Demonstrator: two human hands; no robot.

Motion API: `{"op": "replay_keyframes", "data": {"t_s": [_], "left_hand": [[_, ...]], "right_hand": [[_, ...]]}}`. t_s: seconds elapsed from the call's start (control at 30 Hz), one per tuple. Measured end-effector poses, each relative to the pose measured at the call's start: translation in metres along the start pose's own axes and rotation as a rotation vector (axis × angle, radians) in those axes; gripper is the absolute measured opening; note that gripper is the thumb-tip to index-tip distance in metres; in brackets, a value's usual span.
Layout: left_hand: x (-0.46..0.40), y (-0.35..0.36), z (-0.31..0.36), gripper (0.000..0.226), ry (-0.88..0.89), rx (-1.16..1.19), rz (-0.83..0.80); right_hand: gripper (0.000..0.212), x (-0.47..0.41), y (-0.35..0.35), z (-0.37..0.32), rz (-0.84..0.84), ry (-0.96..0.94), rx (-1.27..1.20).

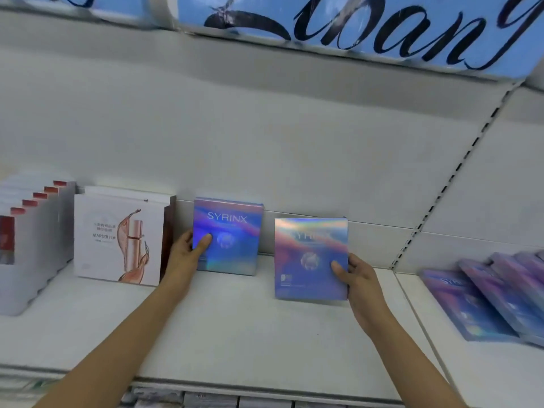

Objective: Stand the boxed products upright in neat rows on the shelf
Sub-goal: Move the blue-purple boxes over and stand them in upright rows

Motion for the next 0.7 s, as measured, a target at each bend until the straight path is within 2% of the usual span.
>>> {"op": "replay_keyframes", "data": {"t_s": [0.3, 0.47, 0.7], "left_hand": [[-0.004, 0.001, -0.002, 0.053, 0.040, 0.015, -0.028], [-0.007, 0.002, -0.007, 0.013, 0.037, 0.012, 0.003], [-0.007, 0.002, -0.009, 0.022, 0.040, -0.040, 0.029]], "right_hand": [[0.035, -0.018, 0.023, 0.009, 0.083, -0.066, -0.086], [0.025, -0.023, 0.017, 0.008, 0.089, -0.077, -0.104], [0.022, -0.033, -0.007, 0.024, 0.115, -0.040, 0.042]]}}
Point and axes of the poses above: each hand's wrist, its own x-axis away from the middle knuckle, its own y-axis out of the palm, z = x × y, the point moved 5 cm from there along -x, towards the middle knuckle, and after that the axes turned 14 degrees about -z, right-handed, at the moved point
